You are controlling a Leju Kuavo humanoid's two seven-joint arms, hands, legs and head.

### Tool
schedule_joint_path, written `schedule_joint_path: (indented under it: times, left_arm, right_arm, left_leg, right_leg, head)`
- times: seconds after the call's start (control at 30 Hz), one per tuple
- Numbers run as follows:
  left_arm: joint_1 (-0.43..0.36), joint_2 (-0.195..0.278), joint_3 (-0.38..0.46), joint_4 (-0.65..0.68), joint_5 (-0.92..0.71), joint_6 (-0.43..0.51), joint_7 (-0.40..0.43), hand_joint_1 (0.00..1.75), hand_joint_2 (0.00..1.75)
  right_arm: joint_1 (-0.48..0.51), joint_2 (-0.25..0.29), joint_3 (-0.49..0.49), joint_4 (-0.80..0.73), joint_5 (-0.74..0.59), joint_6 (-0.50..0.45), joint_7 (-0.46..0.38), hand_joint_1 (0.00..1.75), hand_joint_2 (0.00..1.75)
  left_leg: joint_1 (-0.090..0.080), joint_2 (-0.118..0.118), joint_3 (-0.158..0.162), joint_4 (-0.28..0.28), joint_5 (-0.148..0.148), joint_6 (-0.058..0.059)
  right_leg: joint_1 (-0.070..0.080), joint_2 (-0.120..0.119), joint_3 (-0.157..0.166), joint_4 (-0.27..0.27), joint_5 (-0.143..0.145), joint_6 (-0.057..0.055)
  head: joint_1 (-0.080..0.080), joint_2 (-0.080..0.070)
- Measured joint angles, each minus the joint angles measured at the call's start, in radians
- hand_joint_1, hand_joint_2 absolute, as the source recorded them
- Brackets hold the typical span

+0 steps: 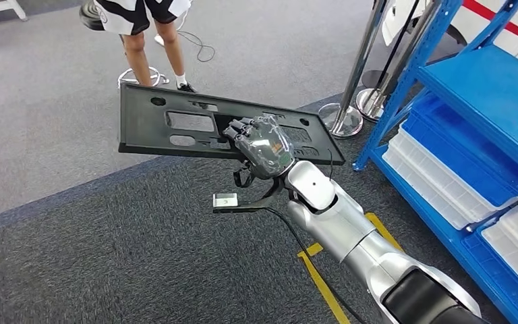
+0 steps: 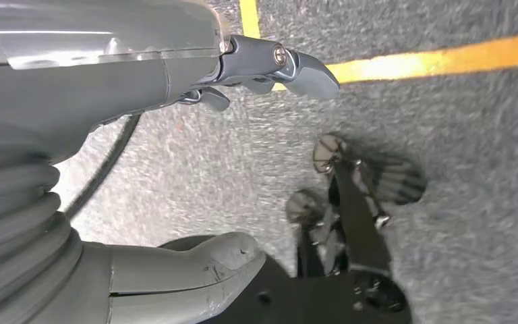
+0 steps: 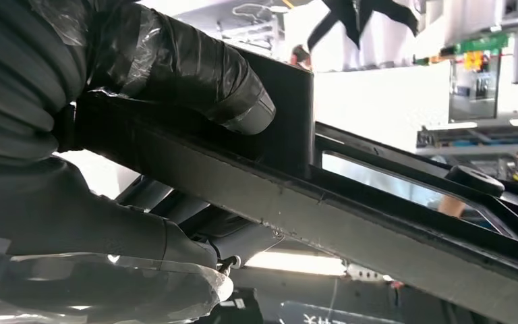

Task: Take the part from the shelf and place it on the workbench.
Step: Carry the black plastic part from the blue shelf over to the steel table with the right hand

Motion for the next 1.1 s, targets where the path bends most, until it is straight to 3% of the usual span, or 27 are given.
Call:
schedule_joint_path:
  times: [0.07, 0.1, 0.17, 0.2, 0.27, 0.33, 0.37, 0.4, 0.43, 0.5, 0.57, 0.6, 0.67, 0.73, 0.8, 0.87, 0.93, 1.0, 1.07, 1.1]
  left_arm:
    - [-0.005, -0.001, 0.000, 0.000, -0.004, 0.001, -0.001, 0.00, 1.75]
    - [-0.006, -0.003, 0.000, 0.000, -0.005, 0.001, -0.002, 0.00, 1.75]
    - [-0.004, -0.008, 0.000, 0.000, -0.008, 0.002, -0.006, 0.00, 1.75]
    - [-0.004, -0.011, -0.001, 0.000, -0.010, 0.002, -0.008, 0.00, 1.75]
    - [-0.005, -0.016, -0.001, 0.000, -0.013, 0.003, -0.010, 0.00, 1.75]
    - [-0.004, -0.021, -0.001, -0.002, -0.015, 0.002, -0.011, 0.00, 1.75]
    - [-0.001, -0.025, -0.001, -0.004, -0.016, 0.002, -0.010, 0.00, 1.75]
    - [0.002, -0.028, -0.001, -0.006, -0.016, 0.001, -0.010, 0.00, 1.75]
    - [0.003, -0.030, -0.001, -0.008, -0.017, 0.001, -0.009, 0.00, 1.75]
    - [0.001, -0.034, -0.001, -0.011, -0.018, 0.000, -0.007, 0.00, 1.75]
    - [0.000, -0.037, -0.001, -0.015, -0.018, 0.000, -0.005, 0.00, 1.75]
    - [0.000, -0.038, -0.001, -0.016, -0.019, -0.001, -0.004, 0.00, 1.75]
    - [0.002, -0.039, -0.001, -0.018, -0.023, 0.000, -0.002, 0.00, 1.75]
    - [0.001, -0.039, -0.001, -0.021, -0.028, 0.000, -0.002, 0.00, 1.75]
    - [-0.001, -0.039, -0.001, -0.025, -0.033, 0.000, -0.003, 0.00, 1.75]
    - [0.000, -0.039, -0.001, -0.026, -0.040, 0.000, -0.003, 0.00, 1.75]
    - [0.002, -0.039, -0.001, -0.026, -0.045, 0.000, -0.002, 0.00, 1.75]
    - [0.002, -0.039, -0.002, -0.026, -0.048, 0.000, -0.002, 0.00, 1.75]
    - [0.000, -0.038, -0.002, -0.026, -0.049, 0.000, -0.001, 0.00, 1.75]
    - [0.000, -0.038, -0.001, -0.026, -0.048, -0.001, -0.001, 0.00, 1.75]
  right_arm:
    - [0.016, -0.023, -0.006, -0.003, -0.003, -0.005, 0.000, 1.75, 1.75]
    - [0.024, -0.033, -0.009, -0.004, -0.004, -0.006, -0.001, 1.75, 1.75]
    - [0.029, -0.048, -0.016, -0.004, -0.007, -0.006, 0.000, 1.75, 1.75]
    - [0.028, -0.054, -0.020, -0.004, -0.009, -0.006, 0.000, 1.75, 1.75]
    - [0.023, -0.060, -0.024, -0.004, -0.014, -0.006, -0.003, 1.75, 1.75]
    - [0.020, -0.062, -0.025, -0.002, -0.019, -0.007, -0.006, 1.75, 1.75]
    - [0.017, -0.062, -0.026, -0.002, -0.020, -0.007, -0.008, 1.75, 1.75]
    - [0.014, -0.062, -0.026, -0.001, -0.021, -0.008, -0.010, 1.75, 1.75]
    - [0.010, -0.061, -0.027, -0.001, -0.022, -0.008, -0.012, 1.75, 1.75]
    - [0.006, -0.062, -0.028, -0.001, -0.022, -0.009, -0.015, 1.75, 1.75]
    - [0.006, -0.064, -0.029, -0.001, -0.023, -0.009, -0.015, 1.75, 1.75]
    - [0.006, -0.064, -0.029, -0.001, -0.023, -0.009, -0.016, 1.75, 1.75]
    - [0.003, -0.064, -0.029, -0.001, -0.025, -0.009, -0.016, 1.75, 1.75]
    - [-0.004, -0.065, -0.029, 0.000, -0.029, -0.010, -0.017, 1.75, 1.75]
    - [-0.009, -0.065, -0.030, 0.003, -0.034, -0.011, -0.018, 1.75, 1.75]
    - [-0.011, -0.065, -0.030, 0.007, -0.035, -0.012, -0.020, 1.75, 1.75]
    - [-0.013, -0.065, -0.030, 0.010, -0.035, -0.013, -0.022, 1.75, 1.75]
    - [-0.012, -0.067, -0.030, 0.013, -0.035, -0.015, -0.022, 1.75, 1.75]
    - [-0.006, -0.067, -0.030, 0.019, -0.035, -0.015, -0.022, 1.75, 1.75]
    - [-0.002, -0.067, -0.030, 0.021, -0.034, -0.015, -0.022, 1.75, 1.75]
  left_leg:
    - [0.000, -0.028, -0.003, 0.002, 0.003, 0.004]
    - [0.001, -0.045, -0.005, 0.005, 0.003, 0.004]
    - [0.002, -0.075, -0.009, 0.016, 0.001, 0.001]
    - [0.001, -0.087, -0.014, 0.024, -0.001, -0.004]
    - [0.001, -0.108, -0.029, 0.037, -0.002, -0.015]
    - [0.005, -0.131, -0.041, 0.039, 0.004, -0.027]
    - [0.007, -0.128, -0.045, 0.041, 0.004, -0.032]
    - [0.006, -0.107, -0.052, 0.053, -0.004, -0.037]
    - [0.004, -0.076, -0.067, 0.084, -0.024, -0.041]
    - [0.003, -0.014, -0.118, 0.199, -0.088, -0.046]
    - [0.005, 0.002, -0.165, 0.310, -0.133, -0.047]
    - [0.005, 0.003, -0.165, 0.319, -0.130, -0.045]
    - [0.000, 0.016, -0.107, 0.225, -0.081, -0.033]
    - [-0.017, 0.070, -0.032, 0.090, -0.043, -0.013]
    - [-0.033, 0.099, -0.006, 0.035, -0.037, 0.003]
    - [-0.032, 0.070, -0.004, 0.022, -0.029, 0.012]
    - [-0.023, 0.045, 0.006, 0.004, -0.016, 0.019]
    - [-0.018, 0.020, 0.010, -0.004, -0.009, 0.024]
    - [-0.017, -0.011, 0.008, -0.001, -0.008, 0.025]
    - [-0.016, -0.028, 0.008, 0.001, -0.009, 0.024]
  right_leg:
    - [-0.001, 0.015, -0.048, 0.098, -0.029, 0.001]
    - [-0.003, 0.018, -0.052, 0.102, -0.016, 0.001]
    - [-0.010, 0.039, -0.013, 0.013, 0.047, 0.001]
    - [-0.014, 0.066, 0.012, -0.044, 0.071, 0.002]
    - [-0.019, 0.104, 0.038, -0.109, 0.090, 0.002]
    - [-0.016, 0.094, 0.036, -0.112, 0.090, -0.007]
    - [-0.014, 0.080, 0.036, -0.115, 0.092, -0.013]
    - [-0.014, 0.067, 0.036, -0.118, 0.095, -0.020]
    - [-0.013, 0.054, 0.037, -0.121, 0.098, -0.027]
    - [-0.008, 0.025, 0.037, -0.124, 0.099, -0.036]
    - [0.000, -0.008, 0.035, -0.124, 0.098, -0.039]
    - [0.003, -0.023, 0.035, -0.124, 0.097, -0.040]
    - [0.008, -0.051, 0.037, -0.124, 0.095, -0.042]
    - [0.012, -0.076, 0.039, -0.124, 0.092, -0.040]
    - [0.014, -0.100, 0.042, -0.126, 0.090, -0.034]
    - [0.014, -0.116, 0.048, -0.128, 0.087, -0.024]
    - [0.009, -0.067, 0.042, -0.102, 0.065, -0.015]
    - [0.002, 0.003, -0.005, 0.000, 0.009, -0.009]
    - [-0.003, 0.022, -0.065, 0.119, -0.035, -0.004]
    - [-0.006, 0.023, -0.079, 0.140, -0.030, -0.001]
  head:
    - [0.000, 0.000]
    - [0.000, 0.000]
    - [0.000, 0.000]
    - [0.000, 0.000]
    - [0.000, 0.000]
    - [0.000, 0.000]
    - [0.000, 0.000]
    - [-0.001, 0.000]
    - [-0.001, 0.000]
    - [-0.001, 0.000]
    - [-0.001, 0.000]
    - [-0.001, 0.000]
    - [-0.001, 0.000]
    - [-0.001, 0.000]
    - [-0.001, 0.000]
    - [-0.001, 0.000]
    - [-0.001, 0.000]
    - [-0.001, 0.000]
    - [-0.001, 0.000]
    - [-0.001, 0.000]
